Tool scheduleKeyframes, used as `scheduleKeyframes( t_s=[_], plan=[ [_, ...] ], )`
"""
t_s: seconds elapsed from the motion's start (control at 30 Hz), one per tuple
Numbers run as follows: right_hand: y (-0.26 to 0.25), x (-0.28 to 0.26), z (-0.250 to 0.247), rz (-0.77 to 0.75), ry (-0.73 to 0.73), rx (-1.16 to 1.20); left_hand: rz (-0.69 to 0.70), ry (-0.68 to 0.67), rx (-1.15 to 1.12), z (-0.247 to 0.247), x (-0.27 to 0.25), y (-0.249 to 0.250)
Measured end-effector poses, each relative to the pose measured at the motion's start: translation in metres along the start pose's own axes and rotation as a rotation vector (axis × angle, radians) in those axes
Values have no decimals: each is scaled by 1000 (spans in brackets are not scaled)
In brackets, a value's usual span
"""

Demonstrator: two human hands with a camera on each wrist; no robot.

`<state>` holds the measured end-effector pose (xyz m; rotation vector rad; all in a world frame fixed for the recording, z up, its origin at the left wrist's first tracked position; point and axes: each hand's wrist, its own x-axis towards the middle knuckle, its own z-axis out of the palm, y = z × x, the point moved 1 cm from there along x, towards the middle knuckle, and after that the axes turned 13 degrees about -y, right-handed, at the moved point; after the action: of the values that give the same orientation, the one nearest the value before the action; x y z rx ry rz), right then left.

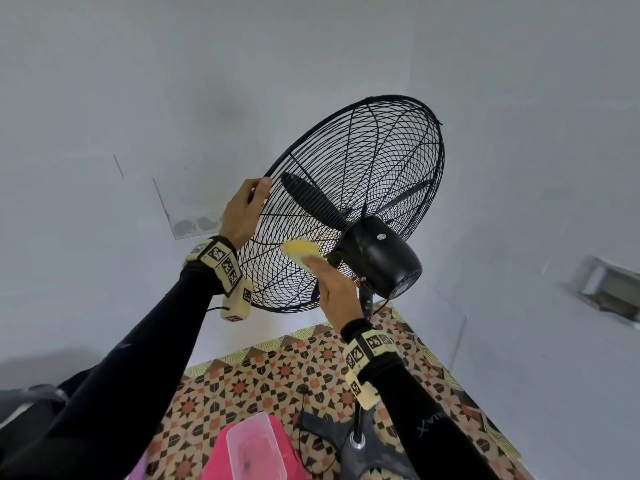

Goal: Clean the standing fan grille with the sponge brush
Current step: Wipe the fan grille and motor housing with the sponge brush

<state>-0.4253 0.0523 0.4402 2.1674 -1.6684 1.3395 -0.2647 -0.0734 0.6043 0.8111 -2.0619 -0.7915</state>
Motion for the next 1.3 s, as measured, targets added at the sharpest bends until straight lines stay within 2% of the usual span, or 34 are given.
scheduleKeyframes(
  t_s=[0.07,0.17,0.2,0.27,0.37,0.4,0.43,0.53,0.57,0.63,0.73,0.77,0.83,0.93,1.0,1.07,1.13,1.17,1.27,1.3],
  plan=[
    [-1,1,-7,21,110,49,11,-4,-8,2,0,0],
    [-7,20,-18,100,410,106,20,1,-18,4,1,2],
    [-7,27,-18,116,436,105,17,5,-13,3,1,2],
    [-6,28,-12,108,325,64,0,4,1,2,-1,1],
    [2,6,-2,-27,72,-92,-5,8,9,1,-1,1],
    [7,2,-7,-49,53,-88,-1,8,10,2,-1,2],
    [10,3,-14,-33,90,-60,5,11,12,3,-1,3],
    [11,24,-35,111,363,55,15,35,14,7,-1,6],
    [10,32,-35,138,401,83,10,40,16,7,-1,6],
    [7,35,-24,146,360,85,1,37,14,6,-1,4],
    [9,12,1,58,157,14,-5,31,-3,2,-2,0],
    [10,6,1,29,135,9,-3,33,-2,2,-2,0],
    [11,8,-8,40,207,60,4,27,1,5,-1,3],
    [9,28,-19,130,417,140,5,32,1,8,-2,6],
    [6,31,-13,144,359,143,-6,33,-13,6,-2,3],
    [8,18,-1,84,215,87,-12,34,-26,2,-2,-1],
    [15,5,-2,13,143,50,-15,35,-33,2,-2,-2],
    [18,6,-8,13,169,55,-11,36,-32,3,-2,0],
    [27,23,-22,114,365,115,-3,32,-28,8,-4,9],
    [29,28,-23,130,380,145,-7,29,-28,8,-4,10]
  ],
)
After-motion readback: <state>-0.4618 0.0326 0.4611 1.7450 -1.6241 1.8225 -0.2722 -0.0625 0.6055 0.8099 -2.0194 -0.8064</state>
